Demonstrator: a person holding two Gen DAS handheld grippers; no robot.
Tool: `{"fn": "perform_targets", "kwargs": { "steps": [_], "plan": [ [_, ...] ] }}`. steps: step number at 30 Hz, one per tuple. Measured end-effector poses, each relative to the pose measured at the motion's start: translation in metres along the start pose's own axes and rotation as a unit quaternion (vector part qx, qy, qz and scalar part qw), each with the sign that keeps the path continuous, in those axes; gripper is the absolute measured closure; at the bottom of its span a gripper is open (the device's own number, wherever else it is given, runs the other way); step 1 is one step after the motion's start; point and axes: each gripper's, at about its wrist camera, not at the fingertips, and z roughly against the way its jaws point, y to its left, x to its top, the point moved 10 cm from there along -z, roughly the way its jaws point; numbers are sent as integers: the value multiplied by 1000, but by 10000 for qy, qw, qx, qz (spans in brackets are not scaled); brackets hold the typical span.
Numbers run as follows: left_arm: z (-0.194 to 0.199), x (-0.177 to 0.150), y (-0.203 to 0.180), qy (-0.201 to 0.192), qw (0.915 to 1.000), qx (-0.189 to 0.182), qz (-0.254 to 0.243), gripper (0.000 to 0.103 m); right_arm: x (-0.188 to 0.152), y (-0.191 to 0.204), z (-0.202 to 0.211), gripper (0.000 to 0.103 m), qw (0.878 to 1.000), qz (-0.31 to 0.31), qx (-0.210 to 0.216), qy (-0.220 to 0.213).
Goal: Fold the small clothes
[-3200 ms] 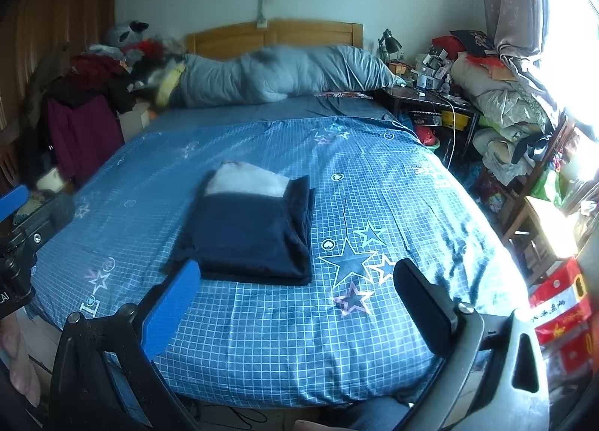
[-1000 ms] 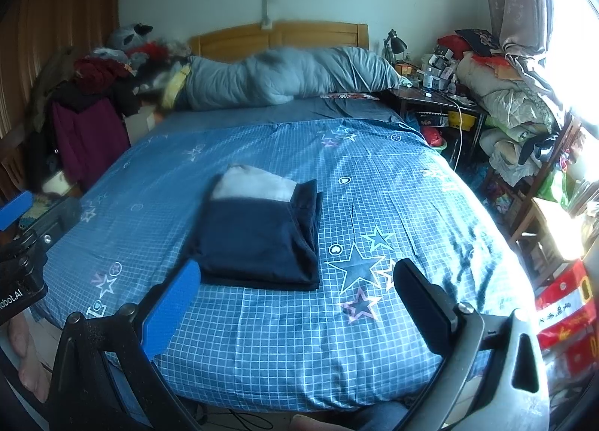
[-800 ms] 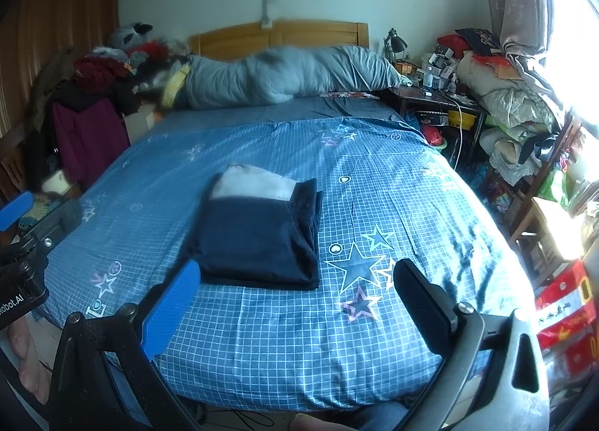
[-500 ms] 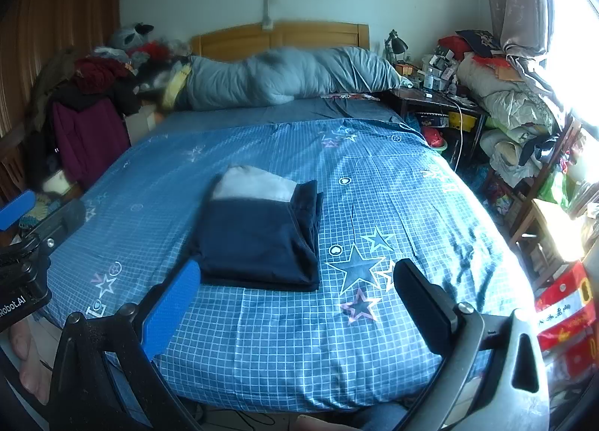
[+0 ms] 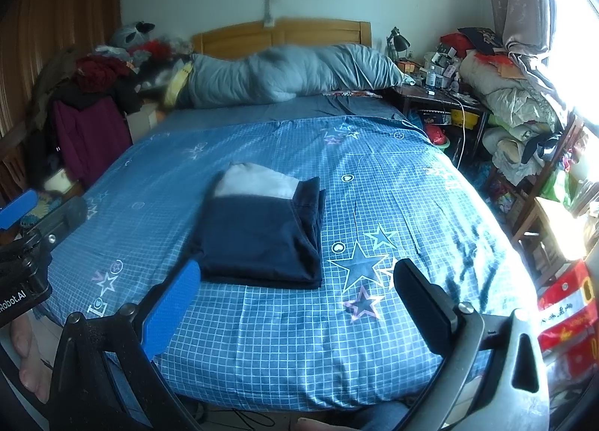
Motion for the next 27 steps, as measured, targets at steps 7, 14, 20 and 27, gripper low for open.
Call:
{"fn": "perform_targets", "kwargs": {
  "steps": [7,14,20,27],
  "plan": [
    [0,1,0,12,10000,2,2,0,-2,0,0,0,10000,-4,18,16],
    [0,0,-1,11,10000,6,2,0,-2,0,0,0,10000,1,18,7],
    [-1,0,-1,16,10000,16,0,0,-3,2,-1,0,10000,2,28,6],
    [-2,0,-1,30,10000,14,3,0,-3,3,-1,0,10000,-4,31,12]
  ]
}}
